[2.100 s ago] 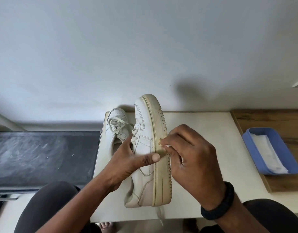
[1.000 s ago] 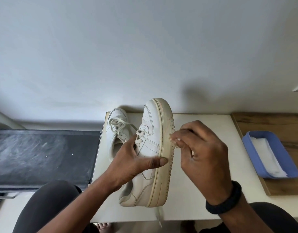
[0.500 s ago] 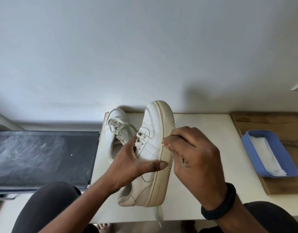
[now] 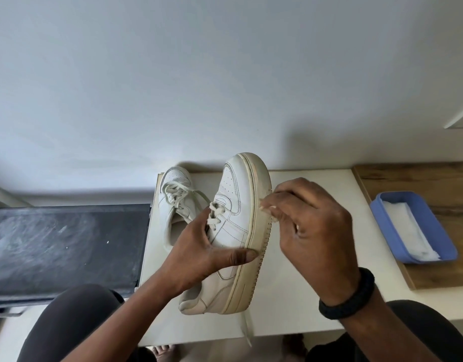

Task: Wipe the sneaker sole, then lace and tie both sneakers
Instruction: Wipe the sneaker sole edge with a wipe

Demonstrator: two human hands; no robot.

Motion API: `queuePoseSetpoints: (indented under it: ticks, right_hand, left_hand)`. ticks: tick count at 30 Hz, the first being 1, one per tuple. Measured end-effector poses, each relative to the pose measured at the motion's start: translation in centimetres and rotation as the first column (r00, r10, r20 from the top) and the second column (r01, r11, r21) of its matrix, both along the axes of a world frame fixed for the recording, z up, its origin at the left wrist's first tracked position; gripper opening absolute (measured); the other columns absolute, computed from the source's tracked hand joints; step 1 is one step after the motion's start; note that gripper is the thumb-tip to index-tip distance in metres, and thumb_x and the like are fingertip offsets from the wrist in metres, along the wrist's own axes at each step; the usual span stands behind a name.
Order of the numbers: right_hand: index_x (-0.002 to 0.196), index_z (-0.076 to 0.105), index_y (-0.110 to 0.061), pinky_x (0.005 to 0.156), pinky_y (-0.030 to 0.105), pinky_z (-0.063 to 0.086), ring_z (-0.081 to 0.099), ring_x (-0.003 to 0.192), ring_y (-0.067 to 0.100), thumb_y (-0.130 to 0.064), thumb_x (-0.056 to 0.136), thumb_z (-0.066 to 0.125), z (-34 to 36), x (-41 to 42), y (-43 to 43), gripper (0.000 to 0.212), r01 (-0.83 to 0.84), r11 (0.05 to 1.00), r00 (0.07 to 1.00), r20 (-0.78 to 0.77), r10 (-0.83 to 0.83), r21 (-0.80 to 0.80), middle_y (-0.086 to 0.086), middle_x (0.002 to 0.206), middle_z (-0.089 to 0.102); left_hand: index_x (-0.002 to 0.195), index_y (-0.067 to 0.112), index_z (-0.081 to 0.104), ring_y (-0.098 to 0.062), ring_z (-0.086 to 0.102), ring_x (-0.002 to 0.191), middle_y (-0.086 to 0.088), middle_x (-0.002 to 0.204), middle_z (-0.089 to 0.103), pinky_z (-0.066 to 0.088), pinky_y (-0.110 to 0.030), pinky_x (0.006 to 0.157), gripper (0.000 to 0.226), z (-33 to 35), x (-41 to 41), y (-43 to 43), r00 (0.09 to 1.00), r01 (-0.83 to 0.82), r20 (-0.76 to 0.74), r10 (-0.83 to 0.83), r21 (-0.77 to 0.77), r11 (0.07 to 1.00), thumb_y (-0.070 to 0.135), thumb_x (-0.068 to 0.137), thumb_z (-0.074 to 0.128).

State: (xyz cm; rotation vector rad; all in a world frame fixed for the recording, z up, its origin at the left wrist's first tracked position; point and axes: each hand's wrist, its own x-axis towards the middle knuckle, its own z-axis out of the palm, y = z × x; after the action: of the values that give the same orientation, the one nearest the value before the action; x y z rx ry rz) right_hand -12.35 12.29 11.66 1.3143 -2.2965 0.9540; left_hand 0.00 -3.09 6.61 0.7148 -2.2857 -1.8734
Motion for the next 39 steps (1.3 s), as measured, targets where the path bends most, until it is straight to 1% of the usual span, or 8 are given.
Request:
queuePoseSetpoints:
  ticks: [8,14,17,22,27,32,36,39]
  right_hand:
    - [0.089,0.078,-0.009,0.068,0.034,0.058,0.064,0.082,0.020,0.010,0.076,0.078,0.3,0.4,0.0,0.023,-0.048,0.998,0.999,-0.006,0.049,0.026,0.003,0.091,0.068]
    - [0.089,0.077,-0.009,0.069,0.036,0.057,0.064,0.083,0.020,0.012,0.076,0.077,0.3,0.6,0.1,0.025,-0.016,1.000,1.000,-0.004,0.016,0.020,0.002,0.092,0.068]
    - [0.089,0.077,-0.010,0.069,0.035,0.057,0.063,0.083,0.020,0.013,0.075,0.077,0.4,0.9,-0.2,0.026,-0.080,0.996,0.997,-0.010,0.080,0.047,0.001,0.091,0.068]
    - [0.089,0.078,-0.009,0.069,0.036,0.058,0.066,0.083,0.019,0.007,0.079,0.077,0.4,-0.4,0.4,0.019,0.030,0.999,1.000,0.011,-0.029,-0.020,0.003,0.092,0.069]
    - [0.089,0.078,-0.010,0.069,0.034,0.057,0.065,0.082,0.019,0.010,0.077,0.077,0.2,0.6,-0.1,0.023,-0.064,0.998,0.998,0.000,0.064,0.023,0.002,0.091,0.068]
    - [0.091,0.078,-0.009,0.069,0.036,0.057,0.066,0.083,0.020,0.007,0.082,0.075,0.3,-0.3,0.4,0.019,0.041,0.998,0.999,0.013,-0.040,-0.057,0.003,0.092,0.069]
    - [0.091,0.077,-0.008,0.069,0.036,0.057,0.064,0.083,0.022,0.010,0.079,0.074,0.4,1.1,-0.1,0.022,-0.059,0.998,0.997,-0.055,0.060,0.020,0.003,0.092,0.068]
    - [0.090,0.078,-0.010,0.071,0.036,0.057,0.065,0.084,0.021,0.009,0.080,0.074,0.4,0.2,0.2,0.022,-0.031,0.999,0.999,-0.009,0.031,-0.037,0.002,0.092,0.069]
  left_hand:
    - [0.123,0.032,0.060,-0.005,0.072,0.107,0.014,0.114,0.077,0.057,-0.029,0.093,0.067,-0.2,0.1,0.1,1.000,0.016,0.006,-0.016,-0.012,1.000,0.028,0.066,0.096]
    - [0.123,0.033,0.060,-0.011,0.072,0.110,0.010,0.117,0.076,0.058,-0.045,0.099,0.071,-0.6,0.1,-0.1,0.999,0.018,0.028,-0.017,-0.033,0.999,0.037,0.063,0.099]
    - [0.124,0.031,0.061,-0.008,0.072,0.109,0.011,0.115,0.077,0.058,-0.043,0.099,0.072,-0.8,0.2,-0.2,1.000,-0.001,0.025,0.002,-0.033,0.999,0.031,0.063,0.100]
    - [0.123,0.029,0.061,-0.010,0.073,0.109,0.010,0.116,0.077,0.058,-0.043,0.100,0.071,-0.7,0.0,-0.1,0.999,0.015,0.031,-0.014,-0.033,0.999,0.031,0.064,0.099]
    - [0.125,0.030,0.061,-0.010,0.072,0.110,0.010,0.117,0.077,0.057,-0.045,0.100,0.073,-1.0,0.1,-0.2,1.000,-0.002,0.023,0.003,-0.041,0.999,0.030,0.063,0.100]
    - [0.124,0.031,0.060,-0.007,0.072,0.110,0.012,0.117,0.076,0.057,-0.042,0.100,0.075,-1.1,0.1,-0.2,1.000,0.006,0.029,-0.005,-0.050,0.999,0.028,0.061,0.101]
    - [0.125,0.032,0.061,-0.008,0.071,0.112,0.011,0.118,0.076,0.056,-0.044,0.102,0.077,-1.3,0.0,-0.1,1.000,-0.001,0.026,0.003,-0.052,0.999,0.028,0.060,0.102]
    - [0.125,0.033,0.060,-0.008,0.071,0.111,0.012,0.117,0.076,0.056,-0.045,0.102,0.079,-1.4,0.1,-0.2,1.000,-0.008,0.028,0.010,-0.062,0.998,0.030,0.058,0.102]
